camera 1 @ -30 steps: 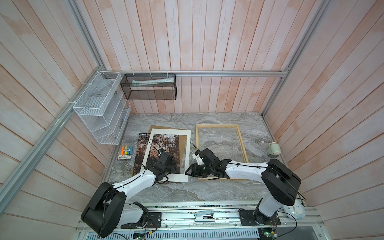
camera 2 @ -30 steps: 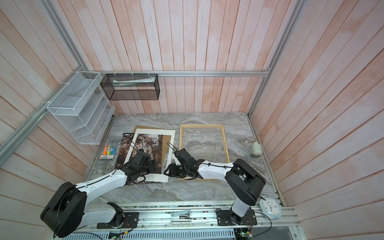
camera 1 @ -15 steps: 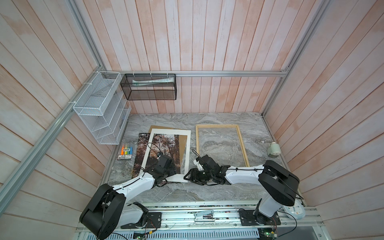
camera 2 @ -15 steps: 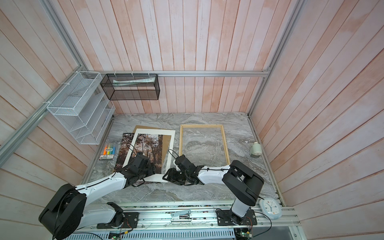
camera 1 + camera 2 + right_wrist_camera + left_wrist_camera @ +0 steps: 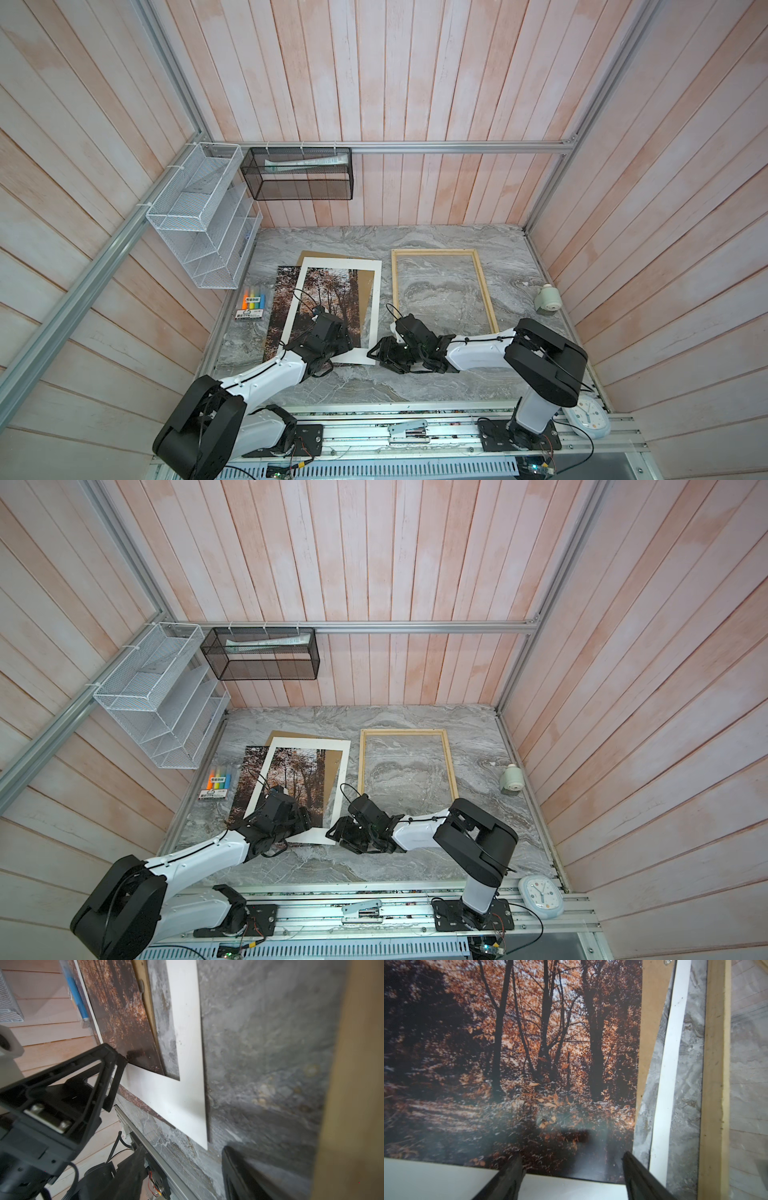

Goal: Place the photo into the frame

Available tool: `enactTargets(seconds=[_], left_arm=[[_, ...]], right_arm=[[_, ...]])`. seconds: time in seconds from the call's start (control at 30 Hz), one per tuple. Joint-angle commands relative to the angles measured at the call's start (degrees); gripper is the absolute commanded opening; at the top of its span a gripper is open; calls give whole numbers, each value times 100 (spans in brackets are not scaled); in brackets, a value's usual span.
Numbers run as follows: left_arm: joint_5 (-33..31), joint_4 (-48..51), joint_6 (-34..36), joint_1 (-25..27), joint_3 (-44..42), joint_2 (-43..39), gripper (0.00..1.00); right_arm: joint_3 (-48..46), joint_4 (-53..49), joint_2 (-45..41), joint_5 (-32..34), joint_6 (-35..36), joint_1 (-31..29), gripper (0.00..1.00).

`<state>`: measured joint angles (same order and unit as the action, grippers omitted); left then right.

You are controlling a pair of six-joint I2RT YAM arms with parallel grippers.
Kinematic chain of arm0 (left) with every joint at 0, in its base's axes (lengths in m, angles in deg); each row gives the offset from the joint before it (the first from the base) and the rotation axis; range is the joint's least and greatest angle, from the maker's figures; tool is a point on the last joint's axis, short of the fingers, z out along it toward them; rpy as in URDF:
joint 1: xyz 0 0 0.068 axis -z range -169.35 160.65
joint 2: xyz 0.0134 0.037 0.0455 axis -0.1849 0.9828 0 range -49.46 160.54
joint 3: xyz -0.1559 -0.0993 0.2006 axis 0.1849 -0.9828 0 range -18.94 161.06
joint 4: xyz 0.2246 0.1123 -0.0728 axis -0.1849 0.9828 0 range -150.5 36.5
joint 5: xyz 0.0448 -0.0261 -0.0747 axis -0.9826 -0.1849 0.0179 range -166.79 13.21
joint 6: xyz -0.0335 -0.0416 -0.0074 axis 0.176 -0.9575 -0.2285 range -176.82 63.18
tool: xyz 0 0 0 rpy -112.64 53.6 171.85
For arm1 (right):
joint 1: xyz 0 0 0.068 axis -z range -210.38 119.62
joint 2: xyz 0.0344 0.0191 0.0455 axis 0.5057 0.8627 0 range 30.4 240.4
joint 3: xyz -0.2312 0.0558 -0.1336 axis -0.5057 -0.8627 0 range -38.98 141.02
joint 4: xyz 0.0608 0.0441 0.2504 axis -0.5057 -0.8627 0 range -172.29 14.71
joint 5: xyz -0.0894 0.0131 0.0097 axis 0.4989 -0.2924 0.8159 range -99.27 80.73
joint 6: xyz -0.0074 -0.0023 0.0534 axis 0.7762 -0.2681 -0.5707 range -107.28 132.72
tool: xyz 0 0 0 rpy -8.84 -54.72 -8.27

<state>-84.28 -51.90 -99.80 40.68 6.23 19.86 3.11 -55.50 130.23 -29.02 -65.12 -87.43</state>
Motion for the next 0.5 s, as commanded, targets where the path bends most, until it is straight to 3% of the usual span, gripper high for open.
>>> enactTargets(seconds=[0.0, 0.47], left_arm=[[-15, 158, -22, 22, -56, -218, 78], [163, 213, 53, 21, 21, -35, 78]], right_arm=[[97, -43, 172, 172, -126, -60, 60], [-22, 352, 447, 226, -437, -66, 59]])
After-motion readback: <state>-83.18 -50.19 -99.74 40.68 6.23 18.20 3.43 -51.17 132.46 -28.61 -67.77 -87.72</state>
